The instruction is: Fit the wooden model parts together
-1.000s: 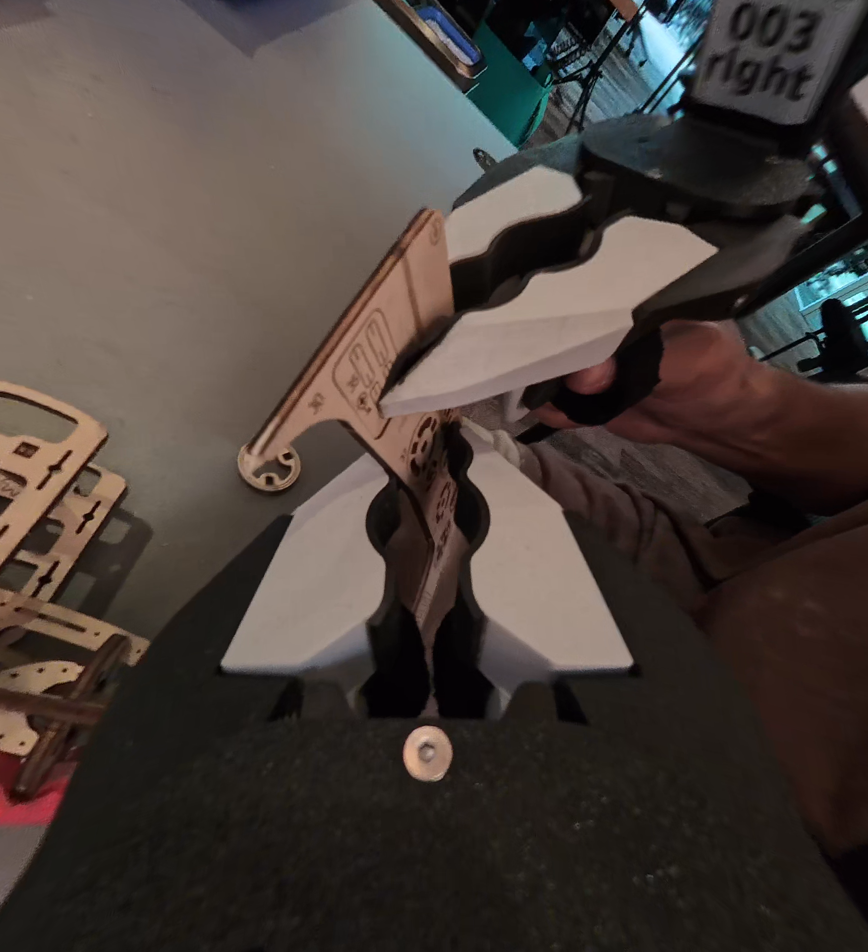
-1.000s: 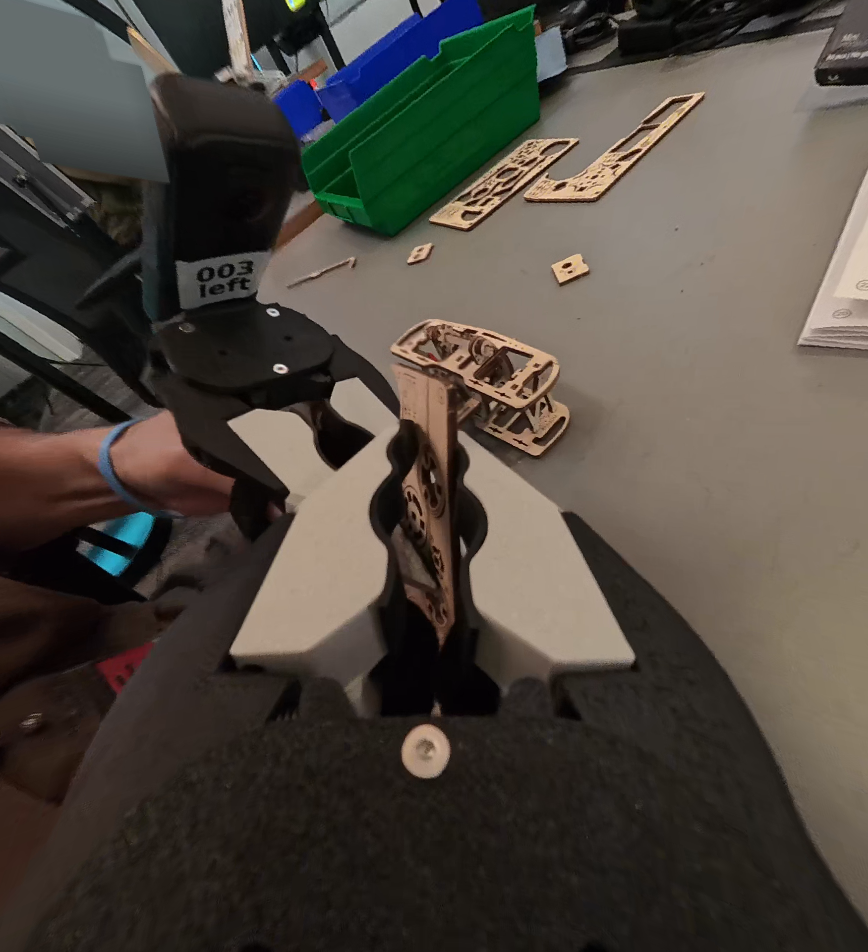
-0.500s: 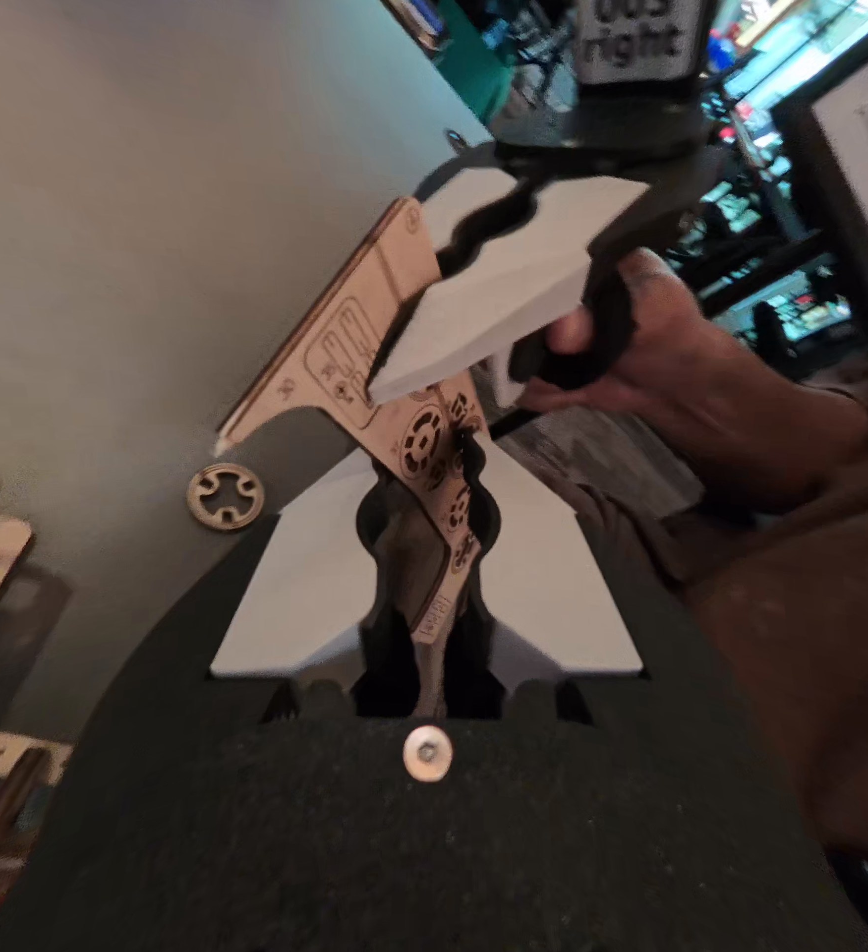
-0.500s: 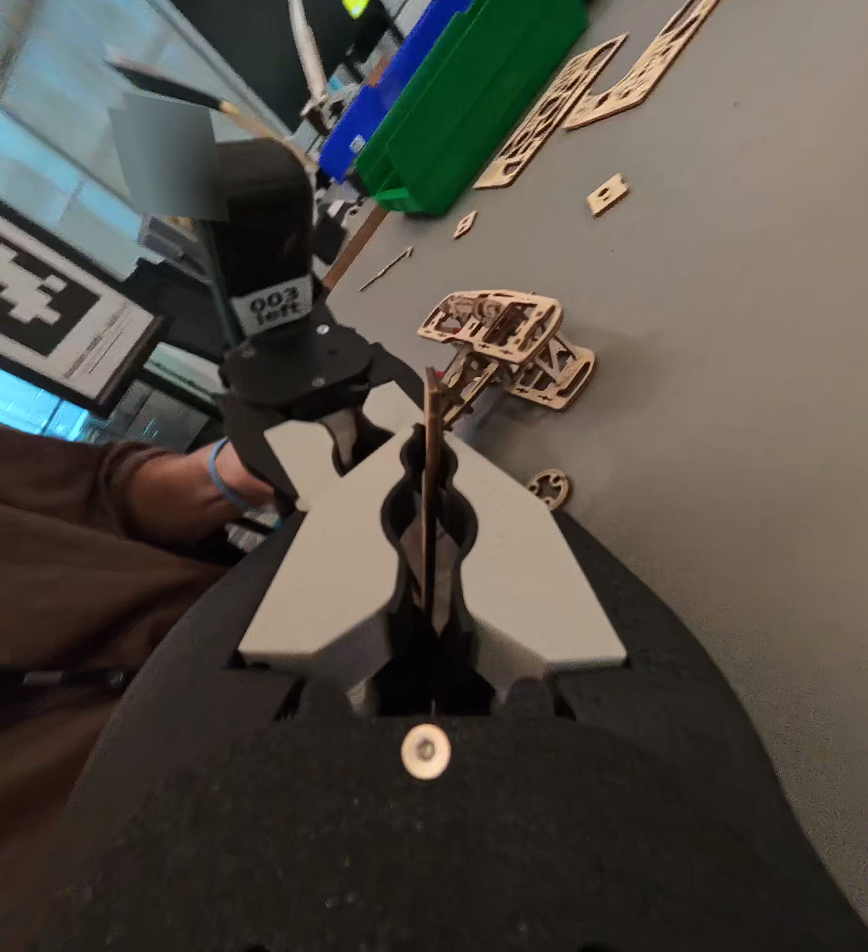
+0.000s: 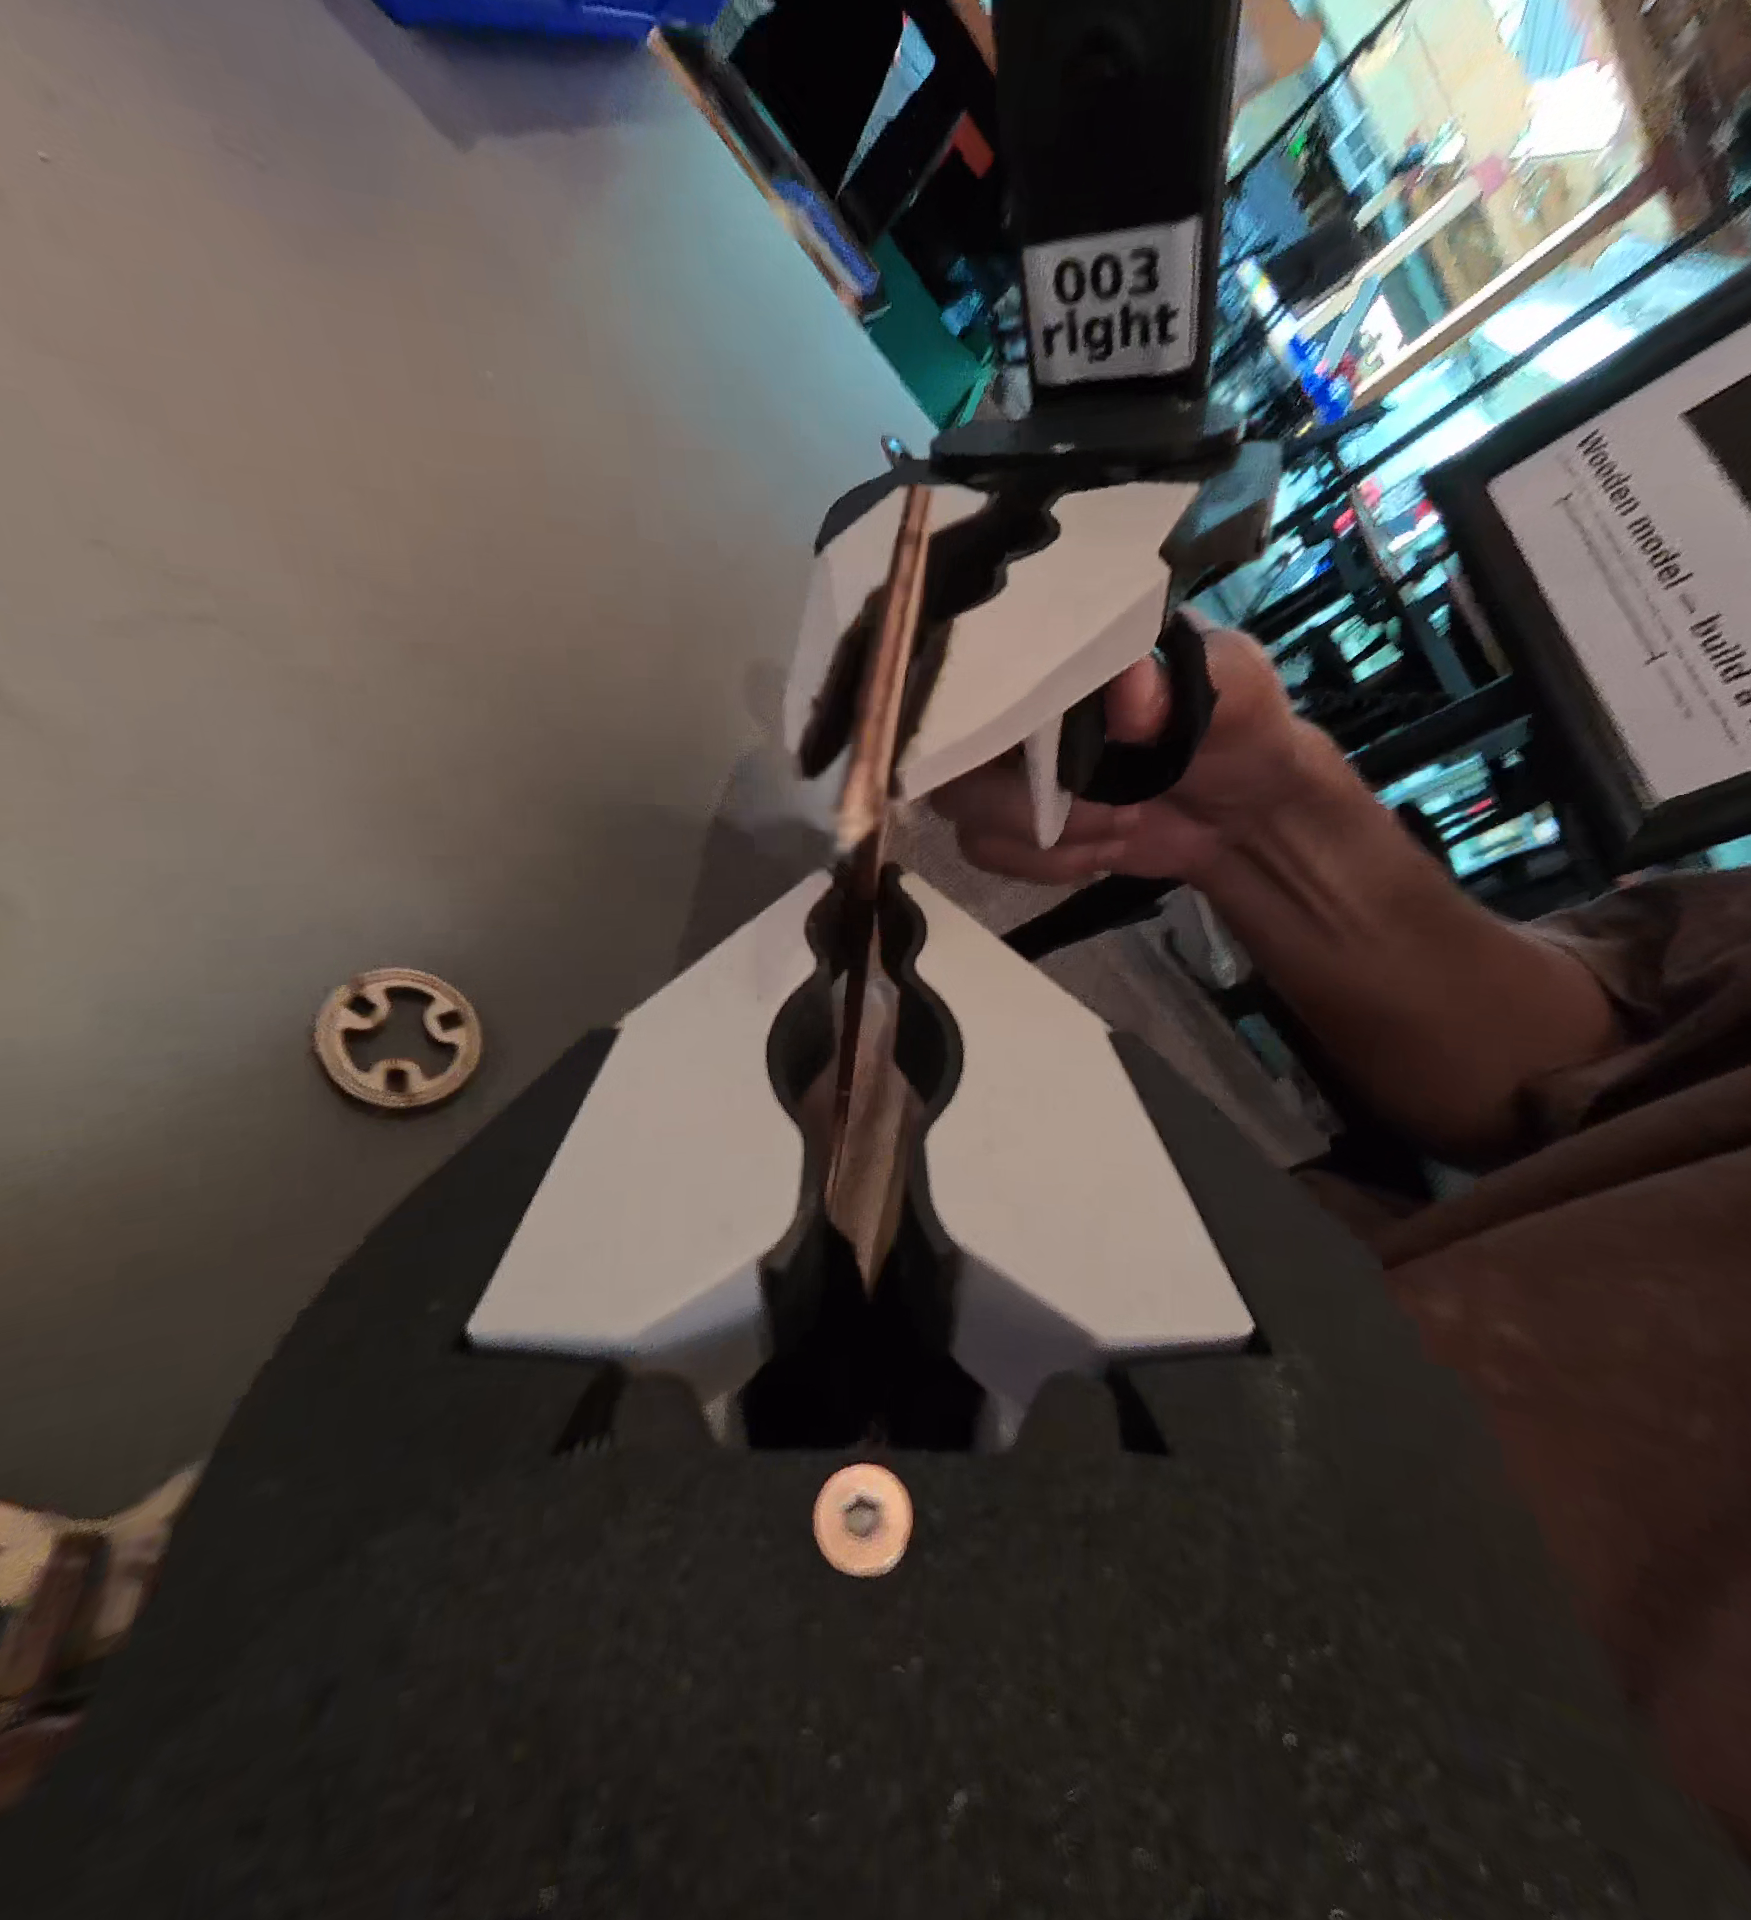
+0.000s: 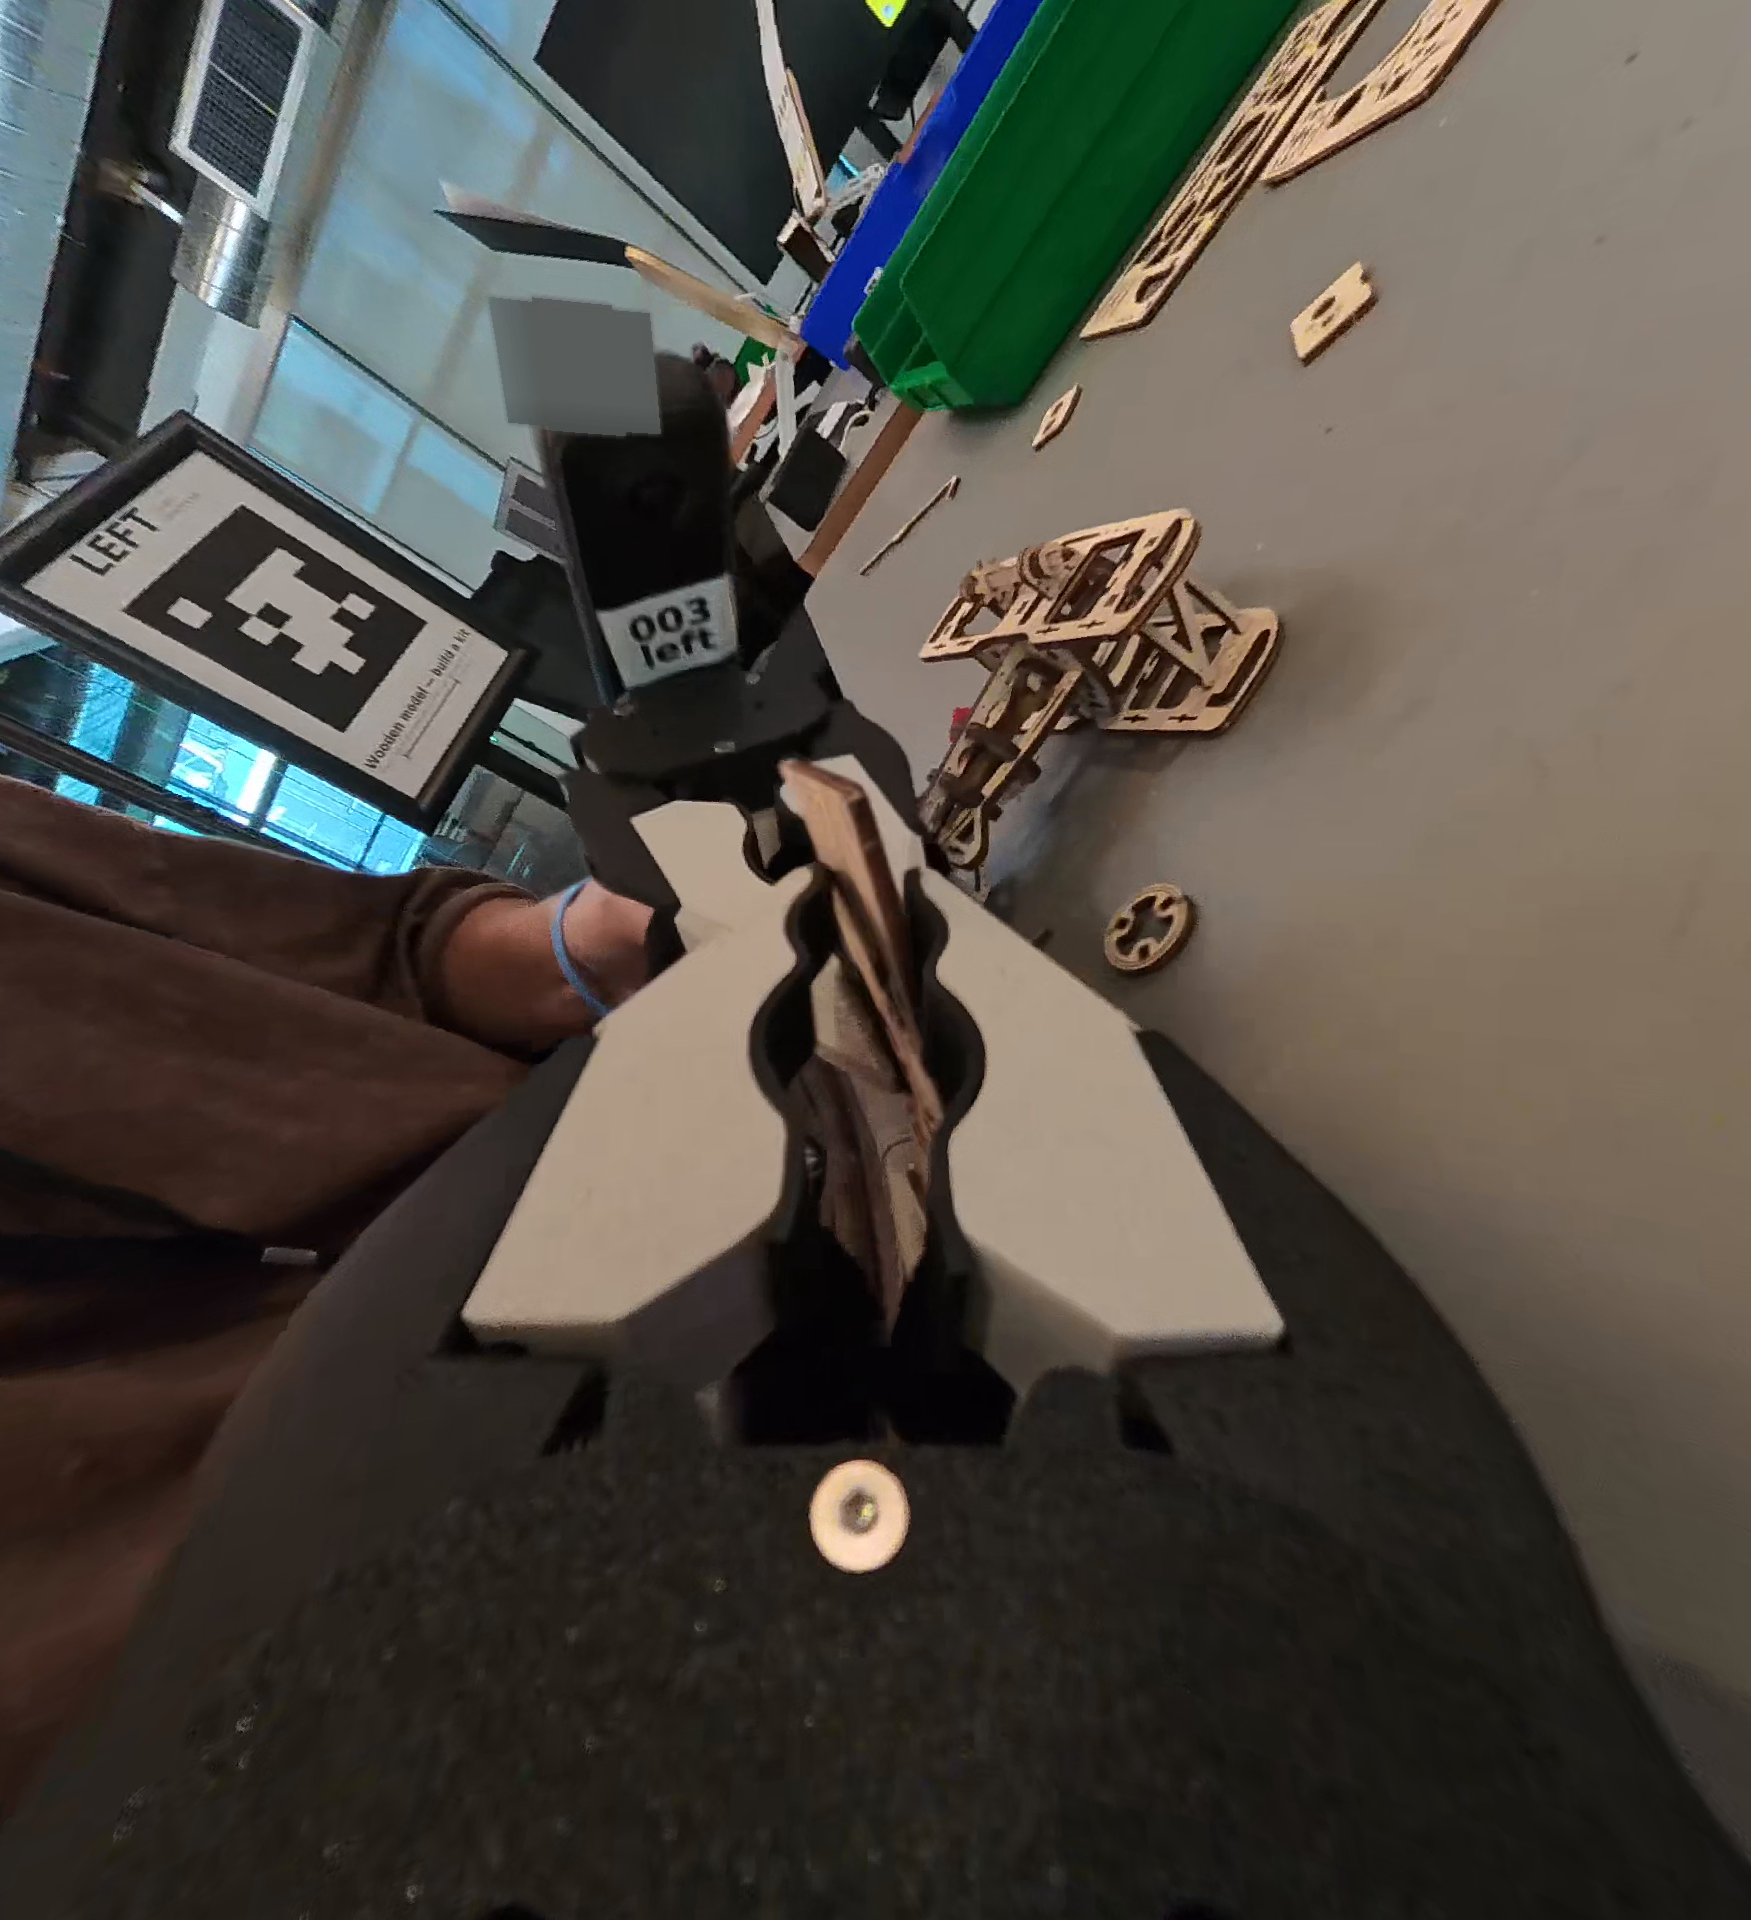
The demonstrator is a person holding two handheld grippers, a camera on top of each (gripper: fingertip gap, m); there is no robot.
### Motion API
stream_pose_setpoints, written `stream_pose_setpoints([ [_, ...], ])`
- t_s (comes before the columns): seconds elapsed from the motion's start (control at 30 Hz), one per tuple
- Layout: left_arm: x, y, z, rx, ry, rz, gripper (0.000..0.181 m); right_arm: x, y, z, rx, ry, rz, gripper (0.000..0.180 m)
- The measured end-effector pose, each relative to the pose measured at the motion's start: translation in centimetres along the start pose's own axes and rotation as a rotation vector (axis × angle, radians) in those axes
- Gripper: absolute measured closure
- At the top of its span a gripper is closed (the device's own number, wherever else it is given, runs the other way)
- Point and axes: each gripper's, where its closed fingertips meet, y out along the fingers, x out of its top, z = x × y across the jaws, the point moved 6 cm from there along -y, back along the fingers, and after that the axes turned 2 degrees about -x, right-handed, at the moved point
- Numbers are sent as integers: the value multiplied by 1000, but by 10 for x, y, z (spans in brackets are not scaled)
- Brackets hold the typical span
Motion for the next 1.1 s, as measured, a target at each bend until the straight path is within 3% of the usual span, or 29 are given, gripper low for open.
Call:
stream_pose_setpoints([
  [0.23,-12,7,0,-84,-162,-73,180,-9,-4,-1,-78,-59,-6,165],
  [0.57,-27,24,15,158,24,-47,176,-22,-4,-19,-237,-194,29,177],
  [0.73,-23,23,13,168,44,-47,176,-20,-4,-16,-284,-225,21,177],
  [0.97,-13,22,9,107,6,-44,177,-12,-10,-19,-70,-8,-28,178],
  [1.1,-3,4,10,170,44,-47,170,-4,-15,-16,-58,5,-81,178],
])
